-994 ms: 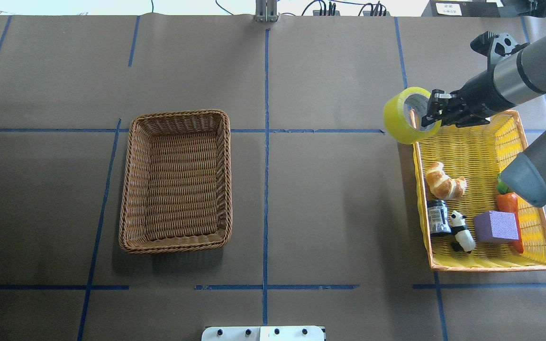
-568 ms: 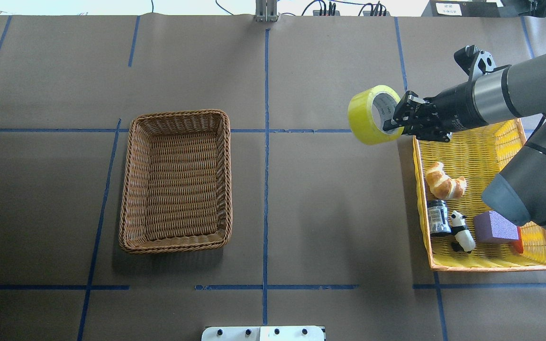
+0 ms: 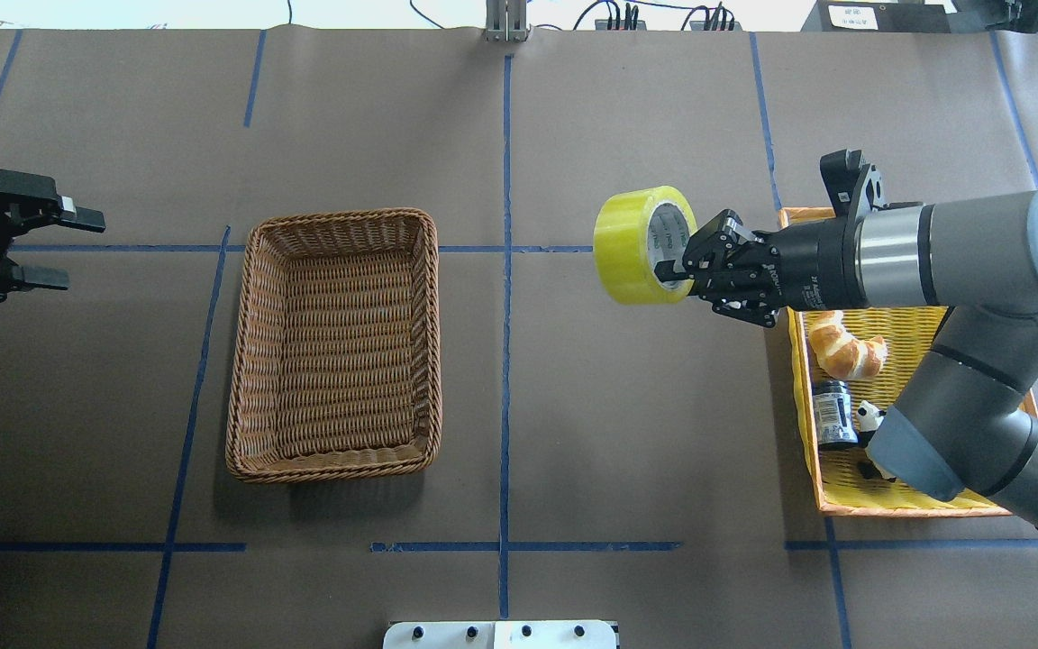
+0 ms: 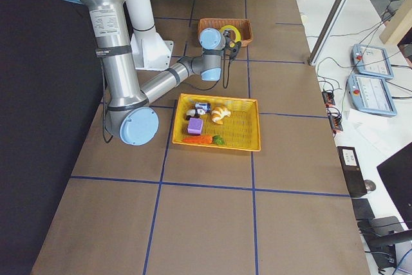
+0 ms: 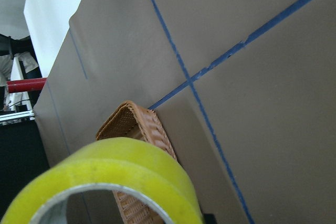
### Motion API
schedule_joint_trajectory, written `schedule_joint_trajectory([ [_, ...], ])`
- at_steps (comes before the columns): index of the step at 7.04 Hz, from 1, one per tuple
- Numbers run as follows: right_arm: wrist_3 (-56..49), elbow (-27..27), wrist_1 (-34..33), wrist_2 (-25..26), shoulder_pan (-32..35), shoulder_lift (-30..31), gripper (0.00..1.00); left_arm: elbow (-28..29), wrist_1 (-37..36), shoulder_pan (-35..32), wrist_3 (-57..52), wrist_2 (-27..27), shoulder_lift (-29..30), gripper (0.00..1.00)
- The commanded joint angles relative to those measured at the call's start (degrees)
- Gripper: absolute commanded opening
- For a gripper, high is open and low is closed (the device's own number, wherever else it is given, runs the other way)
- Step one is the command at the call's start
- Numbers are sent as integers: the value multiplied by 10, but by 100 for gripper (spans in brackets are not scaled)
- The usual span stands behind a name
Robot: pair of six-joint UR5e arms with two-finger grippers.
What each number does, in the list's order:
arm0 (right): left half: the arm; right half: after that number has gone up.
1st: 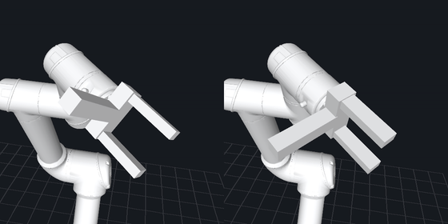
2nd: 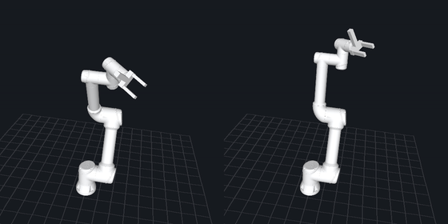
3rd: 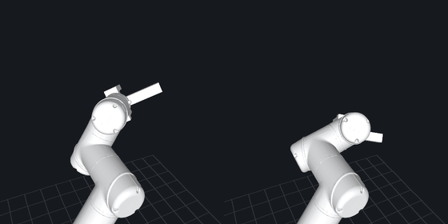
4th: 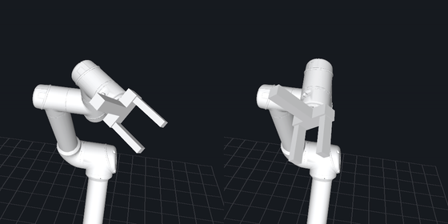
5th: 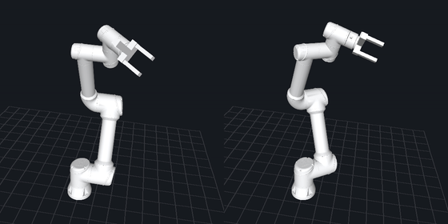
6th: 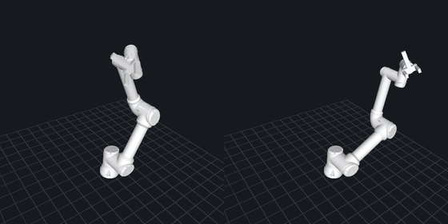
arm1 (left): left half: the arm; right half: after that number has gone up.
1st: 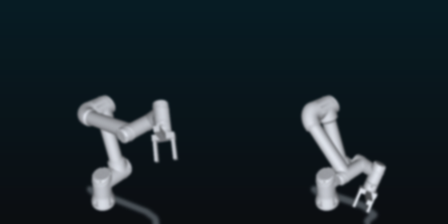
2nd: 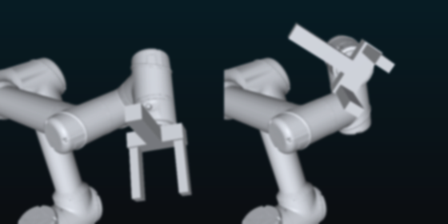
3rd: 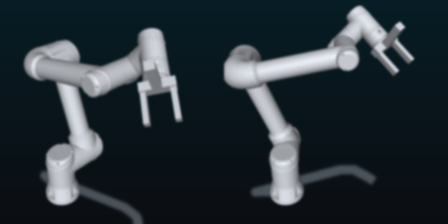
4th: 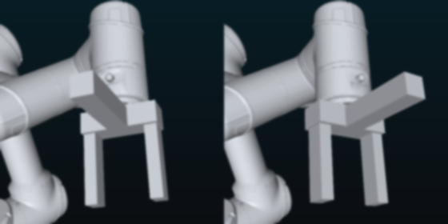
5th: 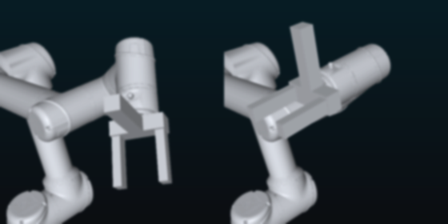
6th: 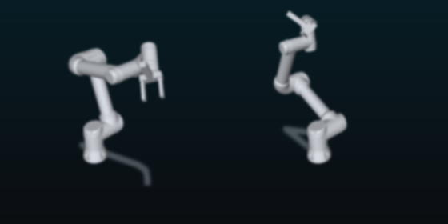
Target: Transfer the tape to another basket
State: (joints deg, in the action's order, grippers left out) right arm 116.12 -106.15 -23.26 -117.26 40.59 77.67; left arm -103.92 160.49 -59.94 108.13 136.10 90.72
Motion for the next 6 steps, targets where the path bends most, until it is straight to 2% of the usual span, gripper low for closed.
schedule_joint_trajectory([
  [1, 83, -1, 111, 16, -37, -2, 0, -6, 146, 57, 226, -78, 27, 100],
  [2, 112, 1, 169, 19, -47, -2, 0, -20, 167, 81, 280, -113, 43, 100],
  [4, 124, 0, 247, 58, -92, -3, 0, -68, 184, 138, 404, -211, 68, 100],
  [5, 130, 0, 268, 59, -114, -5, 0, -74, 199, 181, 439, -265, 94, 100],
  [6, 130, 1, 271, 63, -132, -21, 0, -73, 200, 242, 439, -295, 134, 100],
])
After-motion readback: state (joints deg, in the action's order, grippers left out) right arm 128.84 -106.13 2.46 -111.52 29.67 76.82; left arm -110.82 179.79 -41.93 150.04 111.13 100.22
